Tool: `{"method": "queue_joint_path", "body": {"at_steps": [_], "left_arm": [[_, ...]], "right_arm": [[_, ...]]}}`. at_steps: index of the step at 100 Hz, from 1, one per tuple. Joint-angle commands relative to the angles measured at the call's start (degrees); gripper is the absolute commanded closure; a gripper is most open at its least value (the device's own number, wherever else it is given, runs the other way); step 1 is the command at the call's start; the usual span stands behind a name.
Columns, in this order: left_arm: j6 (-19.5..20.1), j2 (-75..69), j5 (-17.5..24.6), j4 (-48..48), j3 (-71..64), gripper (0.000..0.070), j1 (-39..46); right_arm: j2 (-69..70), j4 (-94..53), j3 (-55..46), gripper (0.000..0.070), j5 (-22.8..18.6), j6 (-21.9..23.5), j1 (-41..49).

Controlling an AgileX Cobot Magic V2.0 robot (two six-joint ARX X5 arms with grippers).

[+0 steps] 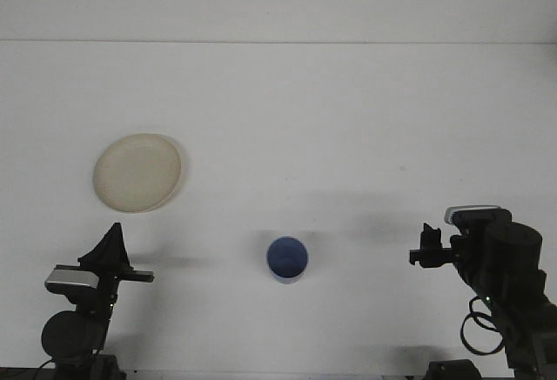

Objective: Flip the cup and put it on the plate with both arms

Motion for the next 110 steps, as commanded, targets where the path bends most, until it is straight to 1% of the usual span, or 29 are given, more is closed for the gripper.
{"method": "queue_joint_path", "body": {"at_steps": [1,16,30,45,68,110], "left_arm": [[0.13,-0.07,-0.11,0.59,-1.16,0.0689,0.00],[0.13,-0.07,-0.11,0.59,-1.16,0.0689,0.00],[0.13,-0.07,-0.11,0.59,-1.16,0.0689,0.00],[0.13,-0.07,-0.11,0.59,-1.16,0.0689,0.00],[0.15,-0.07,-0.11,0.59,-1.16,0.0689,0.00],[0.13,-0.07,-0.11,0.59,-1.16,0.0689,0.00]], "right_arm": [[-1.73,4.48,-2.47,0.0279,-0.15,0.31,0.00],[-6.25,17.22,-9.94,0.0279,-0.22,0.31,0.00],[-7.48,29.05,-15.58,0.0279,-0.17,0.28,0.00],[-6.82,36.41,-19.58,0.0279,0.02,0.11,0.00],[-6.67,39.15,-20.98,0.0279,0.02,0.13,0.00],[-6.67,39.23,-20.98,0.0279,0.02,0.11,0.00]]}}
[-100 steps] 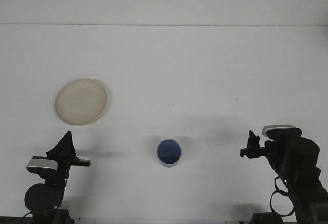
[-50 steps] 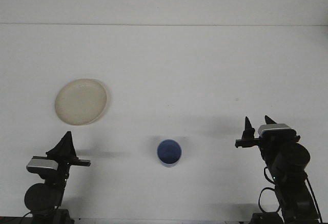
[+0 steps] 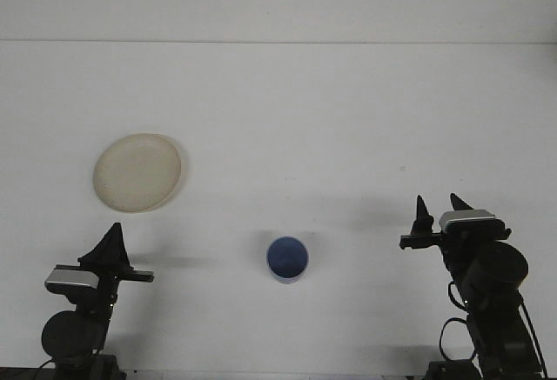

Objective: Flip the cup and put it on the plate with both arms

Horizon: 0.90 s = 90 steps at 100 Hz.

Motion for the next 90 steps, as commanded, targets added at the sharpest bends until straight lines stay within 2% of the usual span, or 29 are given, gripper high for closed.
{"method": "queue_joint_path", "body": {"at_steps": [1,58,80,90], "left_arm": [[0.13,-0.07,-0.11,0.59,-1.16,0.0689,0.00],[0.50,-0.07,-0.11,0.92,-1.14,0.0689,0.00],[-0.24,-0.04,1.86,-4.04,2.82,0.0689,-0.02],[-2.56,0.13,1.88,-7.15,7.52,0.0689,-0.02]], "right_arm": [[0.13,0.59,0.04,0.0279,-0.02,0.11,0.00],[0.13,0.55,0.04,0.0279,-0.02,0.11,0.00],[0.13,0.57,0.07,0.0279,0.00,0.09,-0.02],[0.13,0.57,0.07,0.0279,-0.02,0.09,0.00]]}}
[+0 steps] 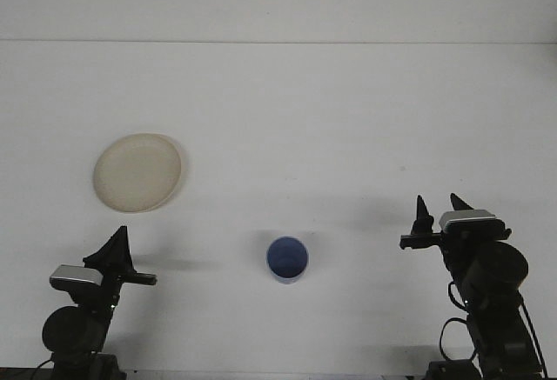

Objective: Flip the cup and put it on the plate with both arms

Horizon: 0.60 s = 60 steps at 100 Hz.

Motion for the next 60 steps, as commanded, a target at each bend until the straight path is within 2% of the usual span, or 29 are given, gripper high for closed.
{"method": "queue_joint_path", "body": {"at_steps": [1,27,60], "left_arm": [[-2.32,0.02,0.11,0.00,4.37,0.0689,-0.02],[-2.86,8.17,0.57,-17.97,23.74,0.0689,-0.02],[-2.21,31.54,6.14,-42.34,48.76,0.0689,-0.02]], "right_arm": [[0.13,0.57,0.07,0.0279,0.00,0.09,0.00],[0.11,0.57,0.07,0.0279,0.00,0.11,0.00],[0.09,0.55,0.07,0.0279,-0.02,0.11,0.00]]}}
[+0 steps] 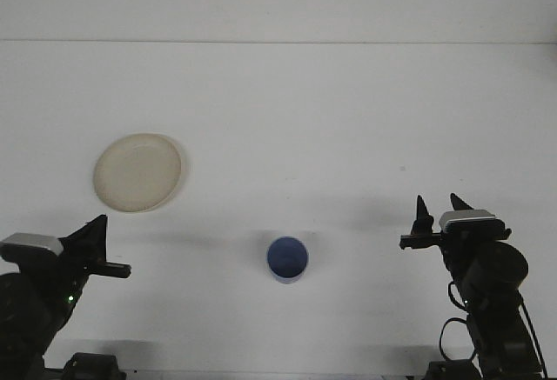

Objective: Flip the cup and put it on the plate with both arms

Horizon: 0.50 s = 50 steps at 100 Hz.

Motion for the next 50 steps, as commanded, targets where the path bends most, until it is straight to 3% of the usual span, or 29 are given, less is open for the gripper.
{"method": "queue_joint_path", "body": {"at_steps": [1,23,50], "left_arm": [[0.33,4.68,0.92,-4.57,4.07,0.0689,-0.02],[3.87,18.67,0.90,-17.88,12.33,0.0689,-0.02],[4.22,25.73,0.90,-19.12,12.46,0.0689,-0.02]], "right_arm": [[0.09,0.55,0.07,0.0279,-0.02,0.09,0.00],[0.09,0.55,0.07,0.0279,0.00,0.09,0.00],[0.09,0.52,0.07,0.0279,0.00,0.09,0.00]]}}
